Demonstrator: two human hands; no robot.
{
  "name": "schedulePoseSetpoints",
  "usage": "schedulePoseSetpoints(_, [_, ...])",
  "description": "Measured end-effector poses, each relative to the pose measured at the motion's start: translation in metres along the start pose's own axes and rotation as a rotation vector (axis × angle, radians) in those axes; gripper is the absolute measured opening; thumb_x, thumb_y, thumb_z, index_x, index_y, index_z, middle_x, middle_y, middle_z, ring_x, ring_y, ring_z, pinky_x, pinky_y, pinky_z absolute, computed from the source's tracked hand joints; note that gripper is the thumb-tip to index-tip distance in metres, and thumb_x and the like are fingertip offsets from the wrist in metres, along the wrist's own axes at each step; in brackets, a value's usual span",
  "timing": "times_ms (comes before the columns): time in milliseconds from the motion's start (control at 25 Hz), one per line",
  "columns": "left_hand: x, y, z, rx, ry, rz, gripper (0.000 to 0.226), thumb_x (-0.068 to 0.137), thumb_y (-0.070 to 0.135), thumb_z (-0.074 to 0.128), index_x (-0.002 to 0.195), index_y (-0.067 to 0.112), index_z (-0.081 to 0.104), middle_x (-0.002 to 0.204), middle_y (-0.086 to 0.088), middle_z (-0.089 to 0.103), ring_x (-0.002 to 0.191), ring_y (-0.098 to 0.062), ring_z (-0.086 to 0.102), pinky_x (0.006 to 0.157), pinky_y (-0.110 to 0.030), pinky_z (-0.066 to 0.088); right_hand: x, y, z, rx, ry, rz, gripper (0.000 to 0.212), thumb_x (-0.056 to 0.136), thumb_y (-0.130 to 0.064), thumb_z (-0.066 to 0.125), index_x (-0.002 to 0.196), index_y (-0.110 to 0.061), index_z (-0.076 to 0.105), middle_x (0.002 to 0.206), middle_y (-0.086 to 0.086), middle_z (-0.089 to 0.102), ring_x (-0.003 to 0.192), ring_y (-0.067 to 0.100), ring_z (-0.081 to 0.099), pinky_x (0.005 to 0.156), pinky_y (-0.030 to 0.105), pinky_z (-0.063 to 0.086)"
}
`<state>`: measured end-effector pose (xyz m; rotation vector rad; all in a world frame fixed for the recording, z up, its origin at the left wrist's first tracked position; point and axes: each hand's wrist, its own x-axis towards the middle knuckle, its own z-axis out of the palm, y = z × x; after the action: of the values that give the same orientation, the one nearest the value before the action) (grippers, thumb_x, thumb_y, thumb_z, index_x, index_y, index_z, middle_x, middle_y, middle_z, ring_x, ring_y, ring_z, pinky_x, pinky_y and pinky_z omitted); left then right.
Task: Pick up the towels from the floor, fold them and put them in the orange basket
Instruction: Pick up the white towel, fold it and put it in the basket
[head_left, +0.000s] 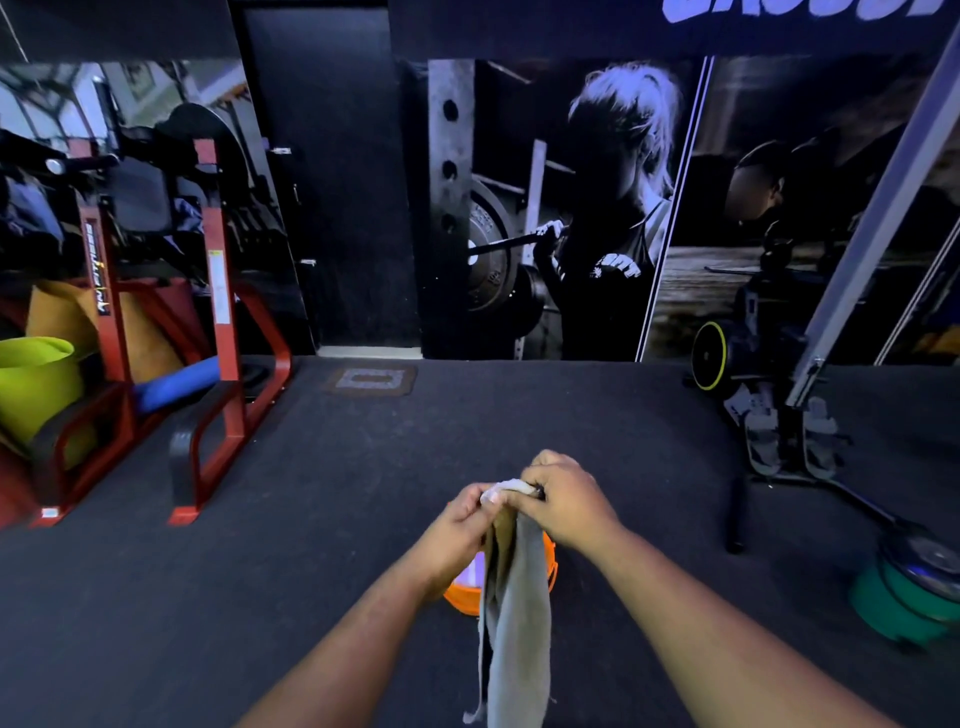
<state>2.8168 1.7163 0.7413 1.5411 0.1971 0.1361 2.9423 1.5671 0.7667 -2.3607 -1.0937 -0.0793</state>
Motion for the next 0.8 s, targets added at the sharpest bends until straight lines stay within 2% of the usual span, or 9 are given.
schedulePoseSetpoints(120, [0.001, -0.004, -0.006, 0.165, -0.014, 0.070, 0.026, 0.094, 0.016, 0.068, 0.117, 0.009, 0.061, 0.105, -0.001, 0.071, 0.098, -0.009, 0.065, 0.090, -0.033, 0.053, 0.002, -0.001, -0.007, -0.033, -0.071, 0.045, 0.060, 0.071, -0.085, 0.055, 0.059, -0.027, 0.049, 0.085, -0.009, 0.045, 0.095, 0.013, 0.046, 0.077, 0.035, 0.044])
schedulePoseSetpoints(200, [0.006, -0.002, -0.016, 0.286, 0.026, 0.117, 0.016, 0.095, -0.001, 0.064, 0.109, 0.005, 0.066, 0.097, 0.001, 0.071, 0.087, -0.001, 0.063, 0.082, -0.023, 0.049, 0.000, 0.007, -0.010, -0.057, -0.158, 0.051, 0.052, 0.072, -0.081, 0.064, 0.057, -0.034, 0.048, 0.089, -0.010, 0.045, 0.099, 0.013, 0.043, 0.081, 0.036, 0.043])
schedulePoseSetpoints(280, [0.009, 0.003, -0.028, 0.352, 0.069, 0.142, 0.015, 0.094, -0.002, 0.062, 0.105, 0.007, 0.069, 0.093, 0.005, 0.072, 0.083, 0.001, 0.063, 0.078, -0.020, 0.048, -0.004, 0.022, -0.011, -0.124, -0.267, 0.019, 0.043, 0.074, -0.077, 0.065, 0.058, -0.040, 0.051, 0.096, -0.012, 0.045, 0.102, 0.013, 0.041, 0.086, 0.037, 0.040])
schedulePoseSetpoints(360, [0.010, 0.008, -0.038, 0.327, 0.150, 0.146, 0.014, 0.091, 0.009, 0.062, 0.102, 0.010, 0.070, 0.090, 0.006, 0.072, 0.082, -0.003, 0.062, 0.078, -0.023, 0.049, -0.010, 0.034, -0.013, -0.103, -0.304, -0.054, 0.027, 0.077, -0.059, 0.070, 0.062, -0.045, 0.052, 0.098, -0.015, 0.045, 0.101, 0.011, 0.041, 0.088, 0.037, 0.041])
schedulePoseSetpoints(480, [0.012, 0.011, -0.038, 0.344, 0.210, 0.146, 0.009, 0.098, 0.011, 0.059, 0.100, 0.014, 0.067, 0.090, 0.006, 0.069, 0.082, 0.000, 0.060, 0.079, -0.024, 0.047, -0.016, 0.028, -0.011, 0.090, -0.173, -0.191, 0.025, 0.070, -0.025, 0.070, 0.063, -0.026, 0.046, 0.080, -0.011, 0.052, 0.079, 0.004, 0.046, 0.074, 0.033, 0.044])
schedulePoseSetpoints(600, [0.015, 0.018, -0.026, 0.310, 0.326, 0.155, 0.015, 0.104, 0.010, 0.052, 0.095, 0.018, 0.061, 0.087, 0.007, 0.063, 0.079, -0.003, 0.056, 0.075, -0.021, 0.045, -0.022, 0.008, -0.009, 0.306, -0.207, -0.105, 0.024, 0.071, -0.014, 0.068, 0.072, -0.021, 0.045, 0.065, -0.004, 0.045, 0.061, 0.004, 0.037, 0.058, 0.030, 0.033])
schedulePoseSetpoints(680, [0.017, 0.023, -0.022, 0.296, 0.336, 0.158, 0.013, 0.105, 0.014, 0.051, 0.095, 0.015, 0.060, 0.086, 0.006, 0.061, 0.077, -0.001, 0.054, 0.074, -0.021, 0.045, -0.024, 0.011, -0.011, 0.330, -0.296, -0.028, 0.032, 0.074, -0.021, 0.076, 0.087, -0.028, 0.048, 0.072, -0.009, 0.050, 0.063, 0.004, 0.040, 0.059, 0.029, 0.035])
schedulePoseSetpoints(760, [0.017, 0.027, -0.026, 0.318, 0.329, 0.177, 0.013, 0.106, 0.016, 0.051, 0.097, 0.013, 0.060, 0.087, 0.006, 0.060, 0.075, 0.003, 0.053, 0.073, -0.019, 0.044, -0.028, 0.024, -0.016, 0.218, -0.392, 0.052, 0.043, 0.073, -0.050, 0.081, 0.094, -0.029, 0.050, 0.081, -0.010, 0.060, 0.071, 0.006, 0.052, 0.067, 0.031, 0.042])
schedulePoseSetpoints(800, [0.017, 0.028, -0.031, 0.330, 0.350, 0.196, 0.013, 0.106, 0.015, 0.051, 0.097, 0.014, 0.060, 0.087, 0.006, 0.060, 0.074, 0.005, 0.053, 0.073, -0.017, 0.044, -0.028, 0.031, -0.020, 0.124, -0.428, 0.079, 0.049, 0.072, -0.065, 0.078, 0.089, -0.026, 0.052, 0.080, -0.010, 0.060, 0.073, 0.006, 0.054, 0.070, 0.033, 0.043])
